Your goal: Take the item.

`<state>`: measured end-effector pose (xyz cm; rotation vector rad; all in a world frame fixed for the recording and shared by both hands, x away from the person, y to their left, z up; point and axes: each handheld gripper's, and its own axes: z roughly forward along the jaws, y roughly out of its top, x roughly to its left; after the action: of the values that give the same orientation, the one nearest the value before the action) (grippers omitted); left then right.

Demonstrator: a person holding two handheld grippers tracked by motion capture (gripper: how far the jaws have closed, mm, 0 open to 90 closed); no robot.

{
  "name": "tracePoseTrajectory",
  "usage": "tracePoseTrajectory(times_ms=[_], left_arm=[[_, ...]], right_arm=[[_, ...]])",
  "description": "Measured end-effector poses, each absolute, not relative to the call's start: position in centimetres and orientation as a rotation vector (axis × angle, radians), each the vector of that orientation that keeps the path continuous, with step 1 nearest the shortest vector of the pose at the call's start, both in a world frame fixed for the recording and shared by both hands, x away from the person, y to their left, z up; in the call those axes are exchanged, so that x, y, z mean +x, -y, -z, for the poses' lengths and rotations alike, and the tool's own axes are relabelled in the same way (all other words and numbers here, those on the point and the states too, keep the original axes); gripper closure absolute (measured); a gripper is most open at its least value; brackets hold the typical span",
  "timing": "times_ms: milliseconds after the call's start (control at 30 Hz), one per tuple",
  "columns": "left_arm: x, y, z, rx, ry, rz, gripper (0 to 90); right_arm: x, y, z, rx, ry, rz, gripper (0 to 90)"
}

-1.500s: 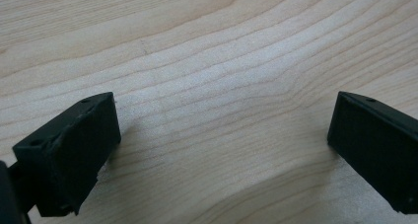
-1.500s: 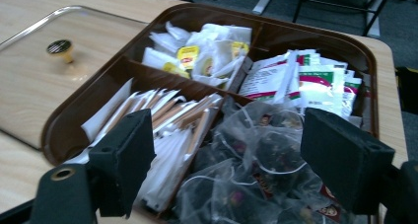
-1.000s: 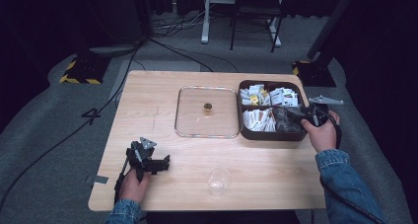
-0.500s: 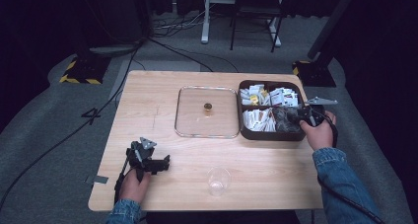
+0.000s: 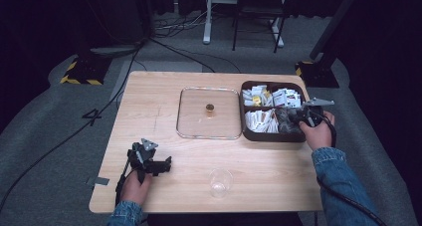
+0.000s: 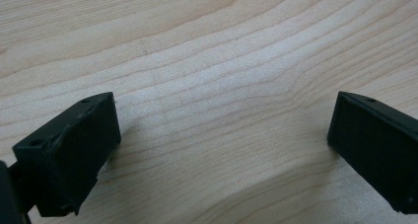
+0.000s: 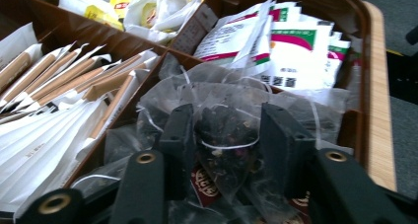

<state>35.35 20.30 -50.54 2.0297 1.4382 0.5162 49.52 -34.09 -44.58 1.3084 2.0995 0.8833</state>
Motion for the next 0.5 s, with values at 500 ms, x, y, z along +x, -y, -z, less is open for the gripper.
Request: tracePoseTrajectory(times_ms=[500], left_arm=[[35.35,-20.31,50.54,2.031,-1.437,-0.516,0.0]], right_arm=[[49.67,34.22,44.38,1.276,-2.091,-0.883,71.5]])
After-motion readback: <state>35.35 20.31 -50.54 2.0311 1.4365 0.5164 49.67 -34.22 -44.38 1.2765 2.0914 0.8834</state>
